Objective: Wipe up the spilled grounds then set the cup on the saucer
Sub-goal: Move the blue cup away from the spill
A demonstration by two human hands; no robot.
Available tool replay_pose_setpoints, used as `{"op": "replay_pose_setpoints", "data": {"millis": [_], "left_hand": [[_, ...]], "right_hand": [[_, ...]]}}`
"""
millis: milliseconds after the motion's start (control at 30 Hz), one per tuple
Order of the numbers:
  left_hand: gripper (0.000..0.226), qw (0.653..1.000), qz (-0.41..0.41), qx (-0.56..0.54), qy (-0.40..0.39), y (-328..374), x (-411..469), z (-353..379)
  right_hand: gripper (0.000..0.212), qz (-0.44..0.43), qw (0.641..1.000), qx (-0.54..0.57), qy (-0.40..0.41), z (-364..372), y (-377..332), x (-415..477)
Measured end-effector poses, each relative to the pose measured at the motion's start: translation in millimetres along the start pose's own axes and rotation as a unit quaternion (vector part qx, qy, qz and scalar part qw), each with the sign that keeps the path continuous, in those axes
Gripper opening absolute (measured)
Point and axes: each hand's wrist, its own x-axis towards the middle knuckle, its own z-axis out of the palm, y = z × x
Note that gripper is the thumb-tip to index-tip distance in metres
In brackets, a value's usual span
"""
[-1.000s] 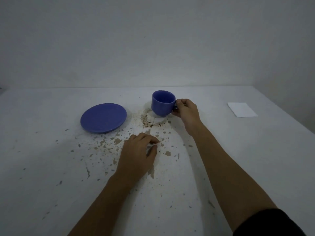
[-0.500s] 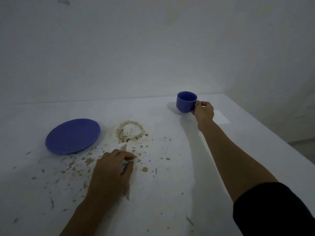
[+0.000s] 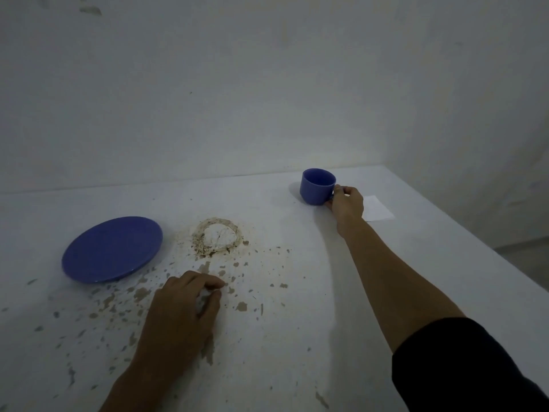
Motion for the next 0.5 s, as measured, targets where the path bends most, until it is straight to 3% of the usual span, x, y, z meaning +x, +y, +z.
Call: {"op": "replay_pose_setpoints", "data": {"millis": [267, 400, 500], "left_hand": [[0.040, 1.000, 0.000, 0.017, -0.024, 0, -2, 0], [0.035, 0.999, 0.002, 0.044, -0.012, 21, 0, 2], [0.027, 0.999, 0.024, 0.014, -0.026, 52, 9, 16]], "right_hand": [[0.038, 0.023, 0.999, 0.007, -0.021, -11, -7, -2], [0.034, -0.070, 0.994, -0.069, 0.042, -29, 0, -7], [0.031, -0.155, 0.970, -0.173, 0.069, -51, 11, -10]]}}
